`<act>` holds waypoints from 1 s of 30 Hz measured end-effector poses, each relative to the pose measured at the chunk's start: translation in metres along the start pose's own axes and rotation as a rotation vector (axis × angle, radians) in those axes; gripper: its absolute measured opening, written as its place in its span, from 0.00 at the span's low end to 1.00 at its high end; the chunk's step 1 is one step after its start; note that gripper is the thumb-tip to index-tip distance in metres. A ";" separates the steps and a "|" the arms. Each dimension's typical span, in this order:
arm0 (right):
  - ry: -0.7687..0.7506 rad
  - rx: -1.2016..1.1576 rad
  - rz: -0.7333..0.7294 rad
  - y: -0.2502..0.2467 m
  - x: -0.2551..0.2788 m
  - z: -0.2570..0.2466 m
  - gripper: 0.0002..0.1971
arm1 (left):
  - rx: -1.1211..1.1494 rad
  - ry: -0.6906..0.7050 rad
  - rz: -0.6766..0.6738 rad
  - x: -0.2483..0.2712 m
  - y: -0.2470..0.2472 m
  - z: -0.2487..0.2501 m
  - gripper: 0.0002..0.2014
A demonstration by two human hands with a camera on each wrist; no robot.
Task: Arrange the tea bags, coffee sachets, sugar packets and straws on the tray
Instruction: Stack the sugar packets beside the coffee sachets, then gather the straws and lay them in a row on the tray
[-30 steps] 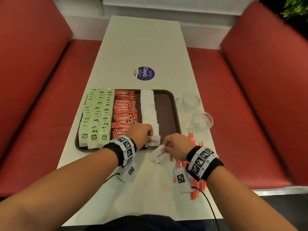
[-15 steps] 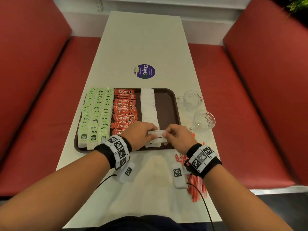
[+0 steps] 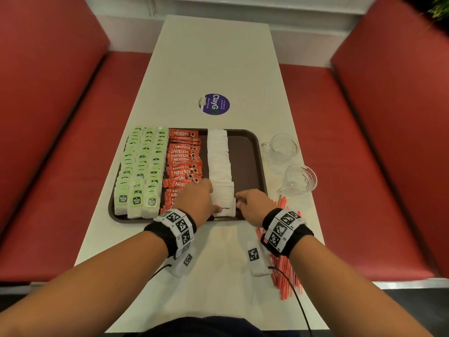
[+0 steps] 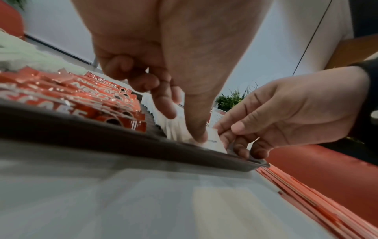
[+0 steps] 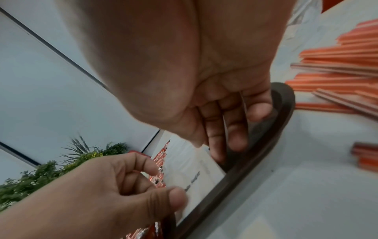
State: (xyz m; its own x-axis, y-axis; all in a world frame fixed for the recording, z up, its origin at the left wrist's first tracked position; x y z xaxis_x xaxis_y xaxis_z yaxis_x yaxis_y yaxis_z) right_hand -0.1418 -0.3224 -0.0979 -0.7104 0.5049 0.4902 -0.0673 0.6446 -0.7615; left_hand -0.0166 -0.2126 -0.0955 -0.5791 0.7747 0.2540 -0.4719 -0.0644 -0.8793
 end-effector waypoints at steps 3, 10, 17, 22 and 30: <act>-0.012 0.000 -0.035 0.006 -0.005 -0.006 0.11 | -0.090 -0.014 0.033 0.004 -0.001 -0.001 0.31; -0.008 0.072 -0.039 0.013 -0.009 -0.014 0.11 | -0.201 -0.020 -0.048 -0.003 0.015 -0.004 0.29; -0.018 0.090 -0.008 -0.003 0.010 -0.009 0.17 | -0.163 0.066 0.060 0.001 -0.002 0.008 0.32; 0.038 0.006 0.122 -0.030 0.051 0.025 0.17 | -0.050 0.345 0.088 0.010 -0.006 0.056 0.19; 0.370 0.135 0.133 -0.028 0.119 0.114 0.20 | -0.182 0.839 -0.286 0.020 0.046 0.148 0.19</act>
State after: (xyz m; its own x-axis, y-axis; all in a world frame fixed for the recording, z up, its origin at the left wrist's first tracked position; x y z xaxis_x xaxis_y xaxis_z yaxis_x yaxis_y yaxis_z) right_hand -0.3041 -0.3455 -0.0665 -0.4213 0.7671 0.4839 -0.1008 0.4907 -0.8655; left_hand -0.1483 -0.2933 -0.0710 0.2525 0.9546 0.1580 -0.3698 0.2461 -0.8959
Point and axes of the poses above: each hand's wrist, its own x-axis away from the middle knuckle, its own y-axis out of the palm, z = x × y, the point moved 5 cm from there along -x, towards the middle knuckle, and after that the axes turned 5 degrees about x, right-handed, at the moved point
